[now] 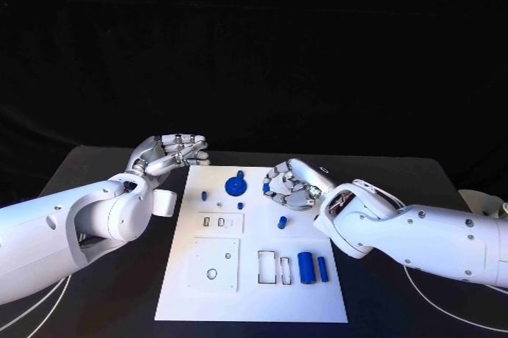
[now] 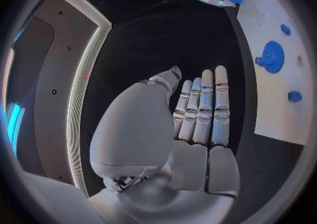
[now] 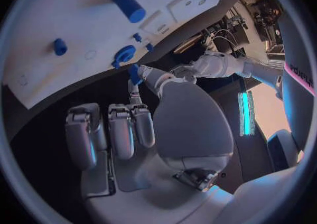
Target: Assemble the parts on the task board
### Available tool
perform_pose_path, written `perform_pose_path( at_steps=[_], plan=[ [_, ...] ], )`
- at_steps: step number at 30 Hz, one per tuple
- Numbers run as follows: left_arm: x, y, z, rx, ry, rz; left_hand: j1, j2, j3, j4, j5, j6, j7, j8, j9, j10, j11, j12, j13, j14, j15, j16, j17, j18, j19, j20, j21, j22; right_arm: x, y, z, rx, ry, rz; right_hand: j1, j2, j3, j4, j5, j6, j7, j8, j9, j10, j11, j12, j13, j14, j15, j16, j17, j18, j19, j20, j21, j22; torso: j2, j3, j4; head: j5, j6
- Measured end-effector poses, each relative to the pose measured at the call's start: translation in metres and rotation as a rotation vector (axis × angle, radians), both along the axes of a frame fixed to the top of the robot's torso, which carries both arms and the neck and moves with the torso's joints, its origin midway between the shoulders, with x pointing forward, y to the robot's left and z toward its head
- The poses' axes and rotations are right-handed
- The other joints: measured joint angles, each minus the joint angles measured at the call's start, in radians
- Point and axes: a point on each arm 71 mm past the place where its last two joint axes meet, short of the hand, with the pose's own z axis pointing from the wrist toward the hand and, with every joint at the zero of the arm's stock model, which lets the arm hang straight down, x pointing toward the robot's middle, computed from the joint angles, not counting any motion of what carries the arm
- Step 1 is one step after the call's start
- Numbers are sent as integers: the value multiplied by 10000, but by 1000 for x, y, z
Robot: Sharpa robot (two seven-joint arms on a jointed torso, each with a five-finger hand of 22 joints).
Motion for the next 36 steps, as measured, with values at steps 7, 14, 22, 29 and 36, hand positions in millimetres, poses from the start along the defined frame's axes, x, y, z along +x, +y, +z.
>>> perform_pose_path(
  at_steps=[7, 14, 22, 29, 36],
  plan=[
    [1, -2, -1, 2, 6, -17, 0, 0, 0, 0, 0, 0, 0, 0, 0, 0, 0, 0, 0, 0, 0, 0, -1, 0, 0, 0, 0, -1, -8, 37, -1, -158, 23, 459, -27, -27, 0, 0, -31, -16, -16, 0, 0, 0, 0, 0, 0, 0, 0, 0, -1, 0, 0, 0, 0, -1, -14, -26, 0, 133, -63],
    [2, -5, -1, -1, 16, -47, 0, 0, 0, 0, 0, 0, 0, 0, 0, 0, 0, 0, 0, 0, 0, 0, -1, 0, 0, 0, 0, -1, -12, 62, -14, -572, 155, 709, -92, -93, 0, -1, -32, -18, -18, 2, 0, 0, 0, 0, -1, 0, 0, 0, -2, 0, 0, 0, 0, -2, -21, -32, 5, 204, -97],
    [4, -6, -1, 7, 31, -48, 0, 0, 0, 0, 0, 0, 0, 0, 0, 0, 0, 0, 0, 0, 0, 0, -2, 0, 0, 0, 0, 2, -17, 84, -33, -1052, 381, 956, -190, -101, -1, -1, -51, -20, -20, 11, 1, 0, 1, 0, -2, 0, 1, 0, -2, 1, 0, 1, 0, -3, -24, -34, 5, 222, -157],
    [4, -5, -1, 12, 39, -44, 0, 0, 0, 1, 0, 0, 0, 0, 0, 0, 0, 1, 0, 0, 0, 1, 7, 0, 0, 0, 0, 7, -18, 91, -40, -1341, 423, 999, -294, -102, -1, -1, -68, -33, -33, 21, 1, 0, 1, 0, -3, 0, 1, 0, -3, 1, 0, 1, 0, -3, -26, -30, 6, 238, -208],
    [4, -5, -2, 15, 47, -41, 0, 0, -1, 1, 0, 0, 0, 0, 0, 0, 0, 0, 0, 0, 0, 1, 6, 0, 0, 0, 0, 6, -19, 96, -45, -1508, 456, 1048, -360, -166, -2, -1, -69, -34, -34, 129, 2, 0, 1, 0, -3, 0, 1, 0, -4, 0, 0, 1, 0, 1, -25, -14, 5, 259, -222]
  ],
)
